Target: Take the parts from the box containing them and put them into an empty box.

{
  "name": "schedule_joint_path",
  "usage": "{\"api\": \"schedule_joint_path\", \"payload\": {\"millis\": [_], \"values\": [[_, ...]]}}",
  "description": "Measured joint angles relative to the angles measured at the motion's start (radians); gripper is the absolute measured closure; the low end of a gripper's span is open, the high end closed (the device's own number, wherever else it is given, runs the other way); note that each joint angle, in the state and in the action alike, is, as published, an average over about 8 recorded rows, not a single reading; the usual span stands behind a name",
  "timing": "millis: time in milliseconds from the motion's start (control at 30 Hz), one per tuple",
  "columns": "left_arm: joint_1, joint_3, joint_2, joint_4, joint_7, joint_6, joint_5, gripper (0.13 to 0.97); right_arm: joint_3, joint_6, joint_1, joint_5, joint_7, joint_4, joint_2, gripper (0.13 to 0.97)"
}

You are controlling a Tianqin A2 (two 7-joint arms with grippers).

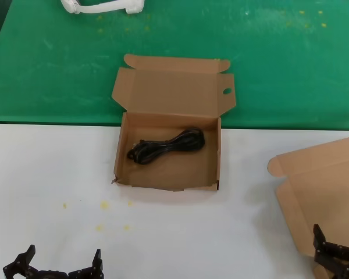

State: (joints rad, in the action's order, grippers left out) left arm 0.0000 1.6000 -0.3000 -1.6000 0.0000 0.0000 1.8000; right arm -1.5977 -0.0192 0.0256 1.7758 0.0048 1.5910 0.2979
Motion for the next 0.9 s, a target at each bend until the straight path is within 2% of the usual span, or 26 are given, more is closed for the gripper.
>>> {"api": "schedule_joint_path", "payload": {"millis": [900], "values": [[0.0,0.0,0.0,0.0,0.0,0.0,0.0,0.132,0.0,0.0,0.0,0.0,0.0,0.0,0.0,0.129]]}}
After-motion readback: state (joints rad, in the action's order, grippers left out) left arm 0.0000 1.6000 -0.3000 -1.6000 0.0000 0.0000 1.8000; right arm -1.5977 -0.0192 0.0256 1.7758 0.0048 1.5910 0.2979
